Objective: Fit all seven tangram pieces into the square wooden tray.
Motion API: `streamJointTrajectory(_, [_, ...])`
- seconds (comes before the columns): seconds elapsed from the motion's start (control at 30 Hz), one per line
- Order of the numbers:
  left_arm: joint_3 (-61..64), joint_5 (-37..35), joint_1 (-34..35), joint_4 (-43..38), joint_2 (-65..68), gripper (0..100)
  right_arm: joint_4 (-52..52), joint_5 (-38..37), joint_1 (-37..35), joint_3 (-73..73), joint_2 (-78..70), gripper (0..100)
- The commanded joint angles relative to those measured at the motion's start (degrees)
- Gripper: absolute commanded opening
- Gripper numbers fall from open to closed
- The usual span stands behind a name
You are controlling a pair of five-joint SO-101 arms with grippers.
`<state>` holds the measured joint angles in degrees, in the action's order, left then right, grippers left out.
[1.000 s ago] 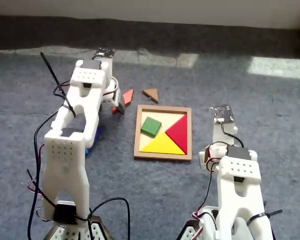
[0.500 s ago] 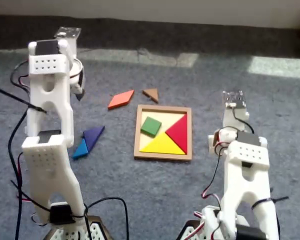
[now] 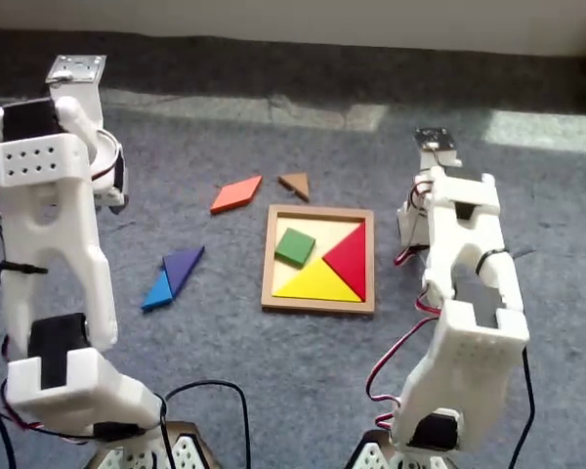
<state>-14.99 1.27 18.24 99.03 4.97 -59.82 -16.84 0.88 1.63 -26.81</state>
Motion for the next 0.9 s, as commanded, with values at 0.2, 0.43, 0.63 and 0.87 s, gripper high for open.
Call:
streamJointTrajectory(0.2, [24.2, -0.1, 1.5, -10.8, -18.7, 10, -4.4, 0.6, -13.2, -6.1, -5.5, 0.5])
streamJointTrajectory(0.43, [41.4, -2.7, 5.6, -20.8, -26.7, 10, -11.5, 4.6, -23.8, -9.5, -5.5, 0.5])
streamJointTrajectory(0.63, [50.7, -3.2, 8.0, -27.3, -31.5, 10, -19.5, 9.2, -28.0, -16.5, -5.6, 0.5])
streamJointTrajectory(0.87, [58.1, -3.3, 8.0, -33.5, -32.0, 10, -27.9, 9.1, -20.7, -28.5, -5.5, 0.5])
